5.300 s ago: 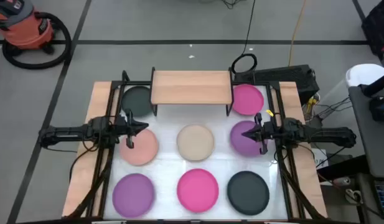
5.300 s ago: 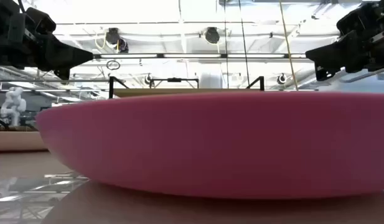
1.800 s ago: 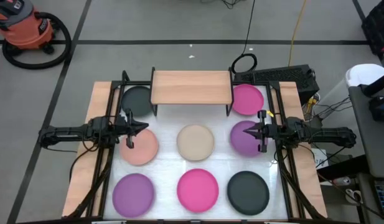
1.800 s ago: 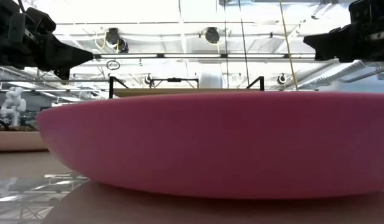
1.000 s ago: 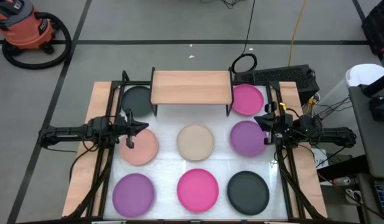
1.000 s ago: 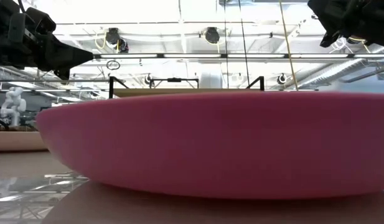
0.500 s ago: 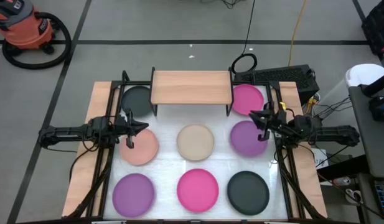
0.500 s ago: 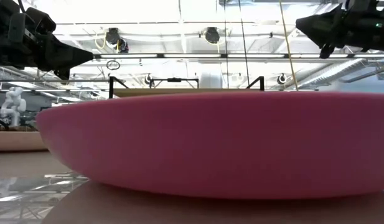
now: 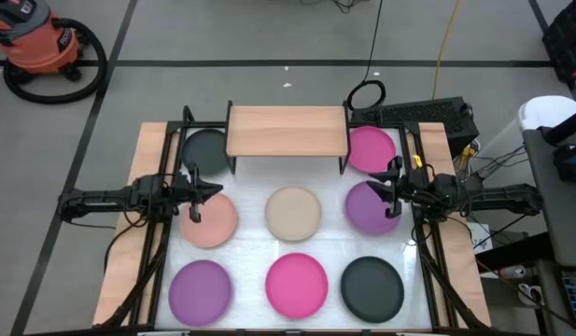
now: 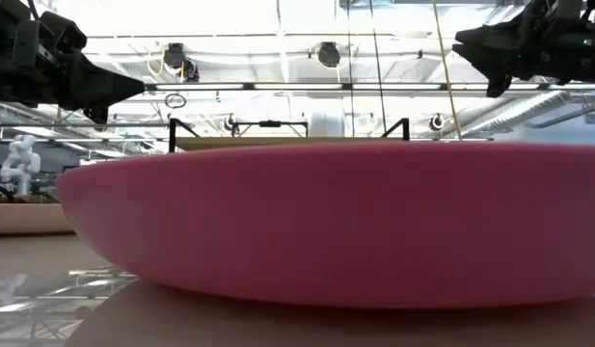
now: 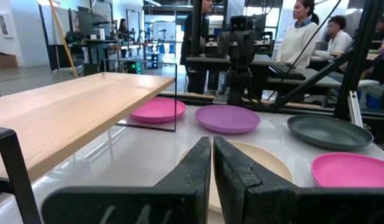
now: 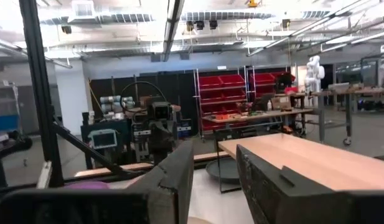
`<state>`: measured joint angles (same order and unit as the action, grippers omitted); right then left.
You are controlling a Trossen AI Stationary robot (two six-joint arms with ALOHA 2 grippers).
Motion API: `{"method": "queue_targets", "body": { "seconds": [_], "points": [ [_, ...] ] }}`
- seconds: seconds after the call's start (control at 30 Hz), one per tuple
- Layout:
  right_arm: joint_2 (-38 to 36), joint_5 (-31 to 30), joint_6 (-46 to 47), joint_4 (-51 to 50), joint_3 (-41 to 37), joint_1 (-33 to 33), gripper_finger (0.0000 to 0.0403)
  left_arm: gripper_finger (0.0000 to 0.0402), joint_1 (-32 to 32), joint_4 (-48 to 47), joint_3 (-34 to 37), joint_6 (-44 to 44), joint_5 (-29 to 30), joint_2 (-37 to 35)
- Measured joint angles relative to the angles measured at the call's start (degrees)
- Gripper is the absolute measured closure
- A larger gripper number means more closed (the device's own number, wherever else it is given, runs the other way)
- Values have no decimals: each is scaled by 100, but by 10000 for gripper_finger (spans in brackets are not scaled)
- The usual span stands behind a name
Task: Place and stack plates onto a shelf
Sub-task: Put the gray plate on the shelf
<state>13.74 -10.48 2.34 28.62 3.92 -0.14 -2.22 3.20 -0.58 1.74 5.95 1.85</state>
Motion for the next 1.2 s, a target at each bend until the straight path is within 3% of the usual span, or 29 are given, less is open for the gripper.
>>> {"method": "queue_targets", "body": {
  "seconds": [0.17,0.4,0.6,0.77,0.93,1.2],
  "points": [
    [240,-448,-322,-163,2,0,296,378,0,0,-1,1,1,2],
    [638,-600,-473,-268,52,-13,296,378,0,0,-2,1,-1,1],
    [1094,-526,-535,-1481,1074,74,296,378,-1,0,-2,-1,-1,-1],
    [1839,-512,-623,-2109,1989,534,296,378,-2,0,-1,1,0,0],
    [2593,-1043,-636,-2516,2266,871,296,378,-1,0,-1,-1,0,0],
    [3568,-1049,-520,-2487,2476,1081,296,378,-1,-2,-2,-1,1,-1]
  ]
}}
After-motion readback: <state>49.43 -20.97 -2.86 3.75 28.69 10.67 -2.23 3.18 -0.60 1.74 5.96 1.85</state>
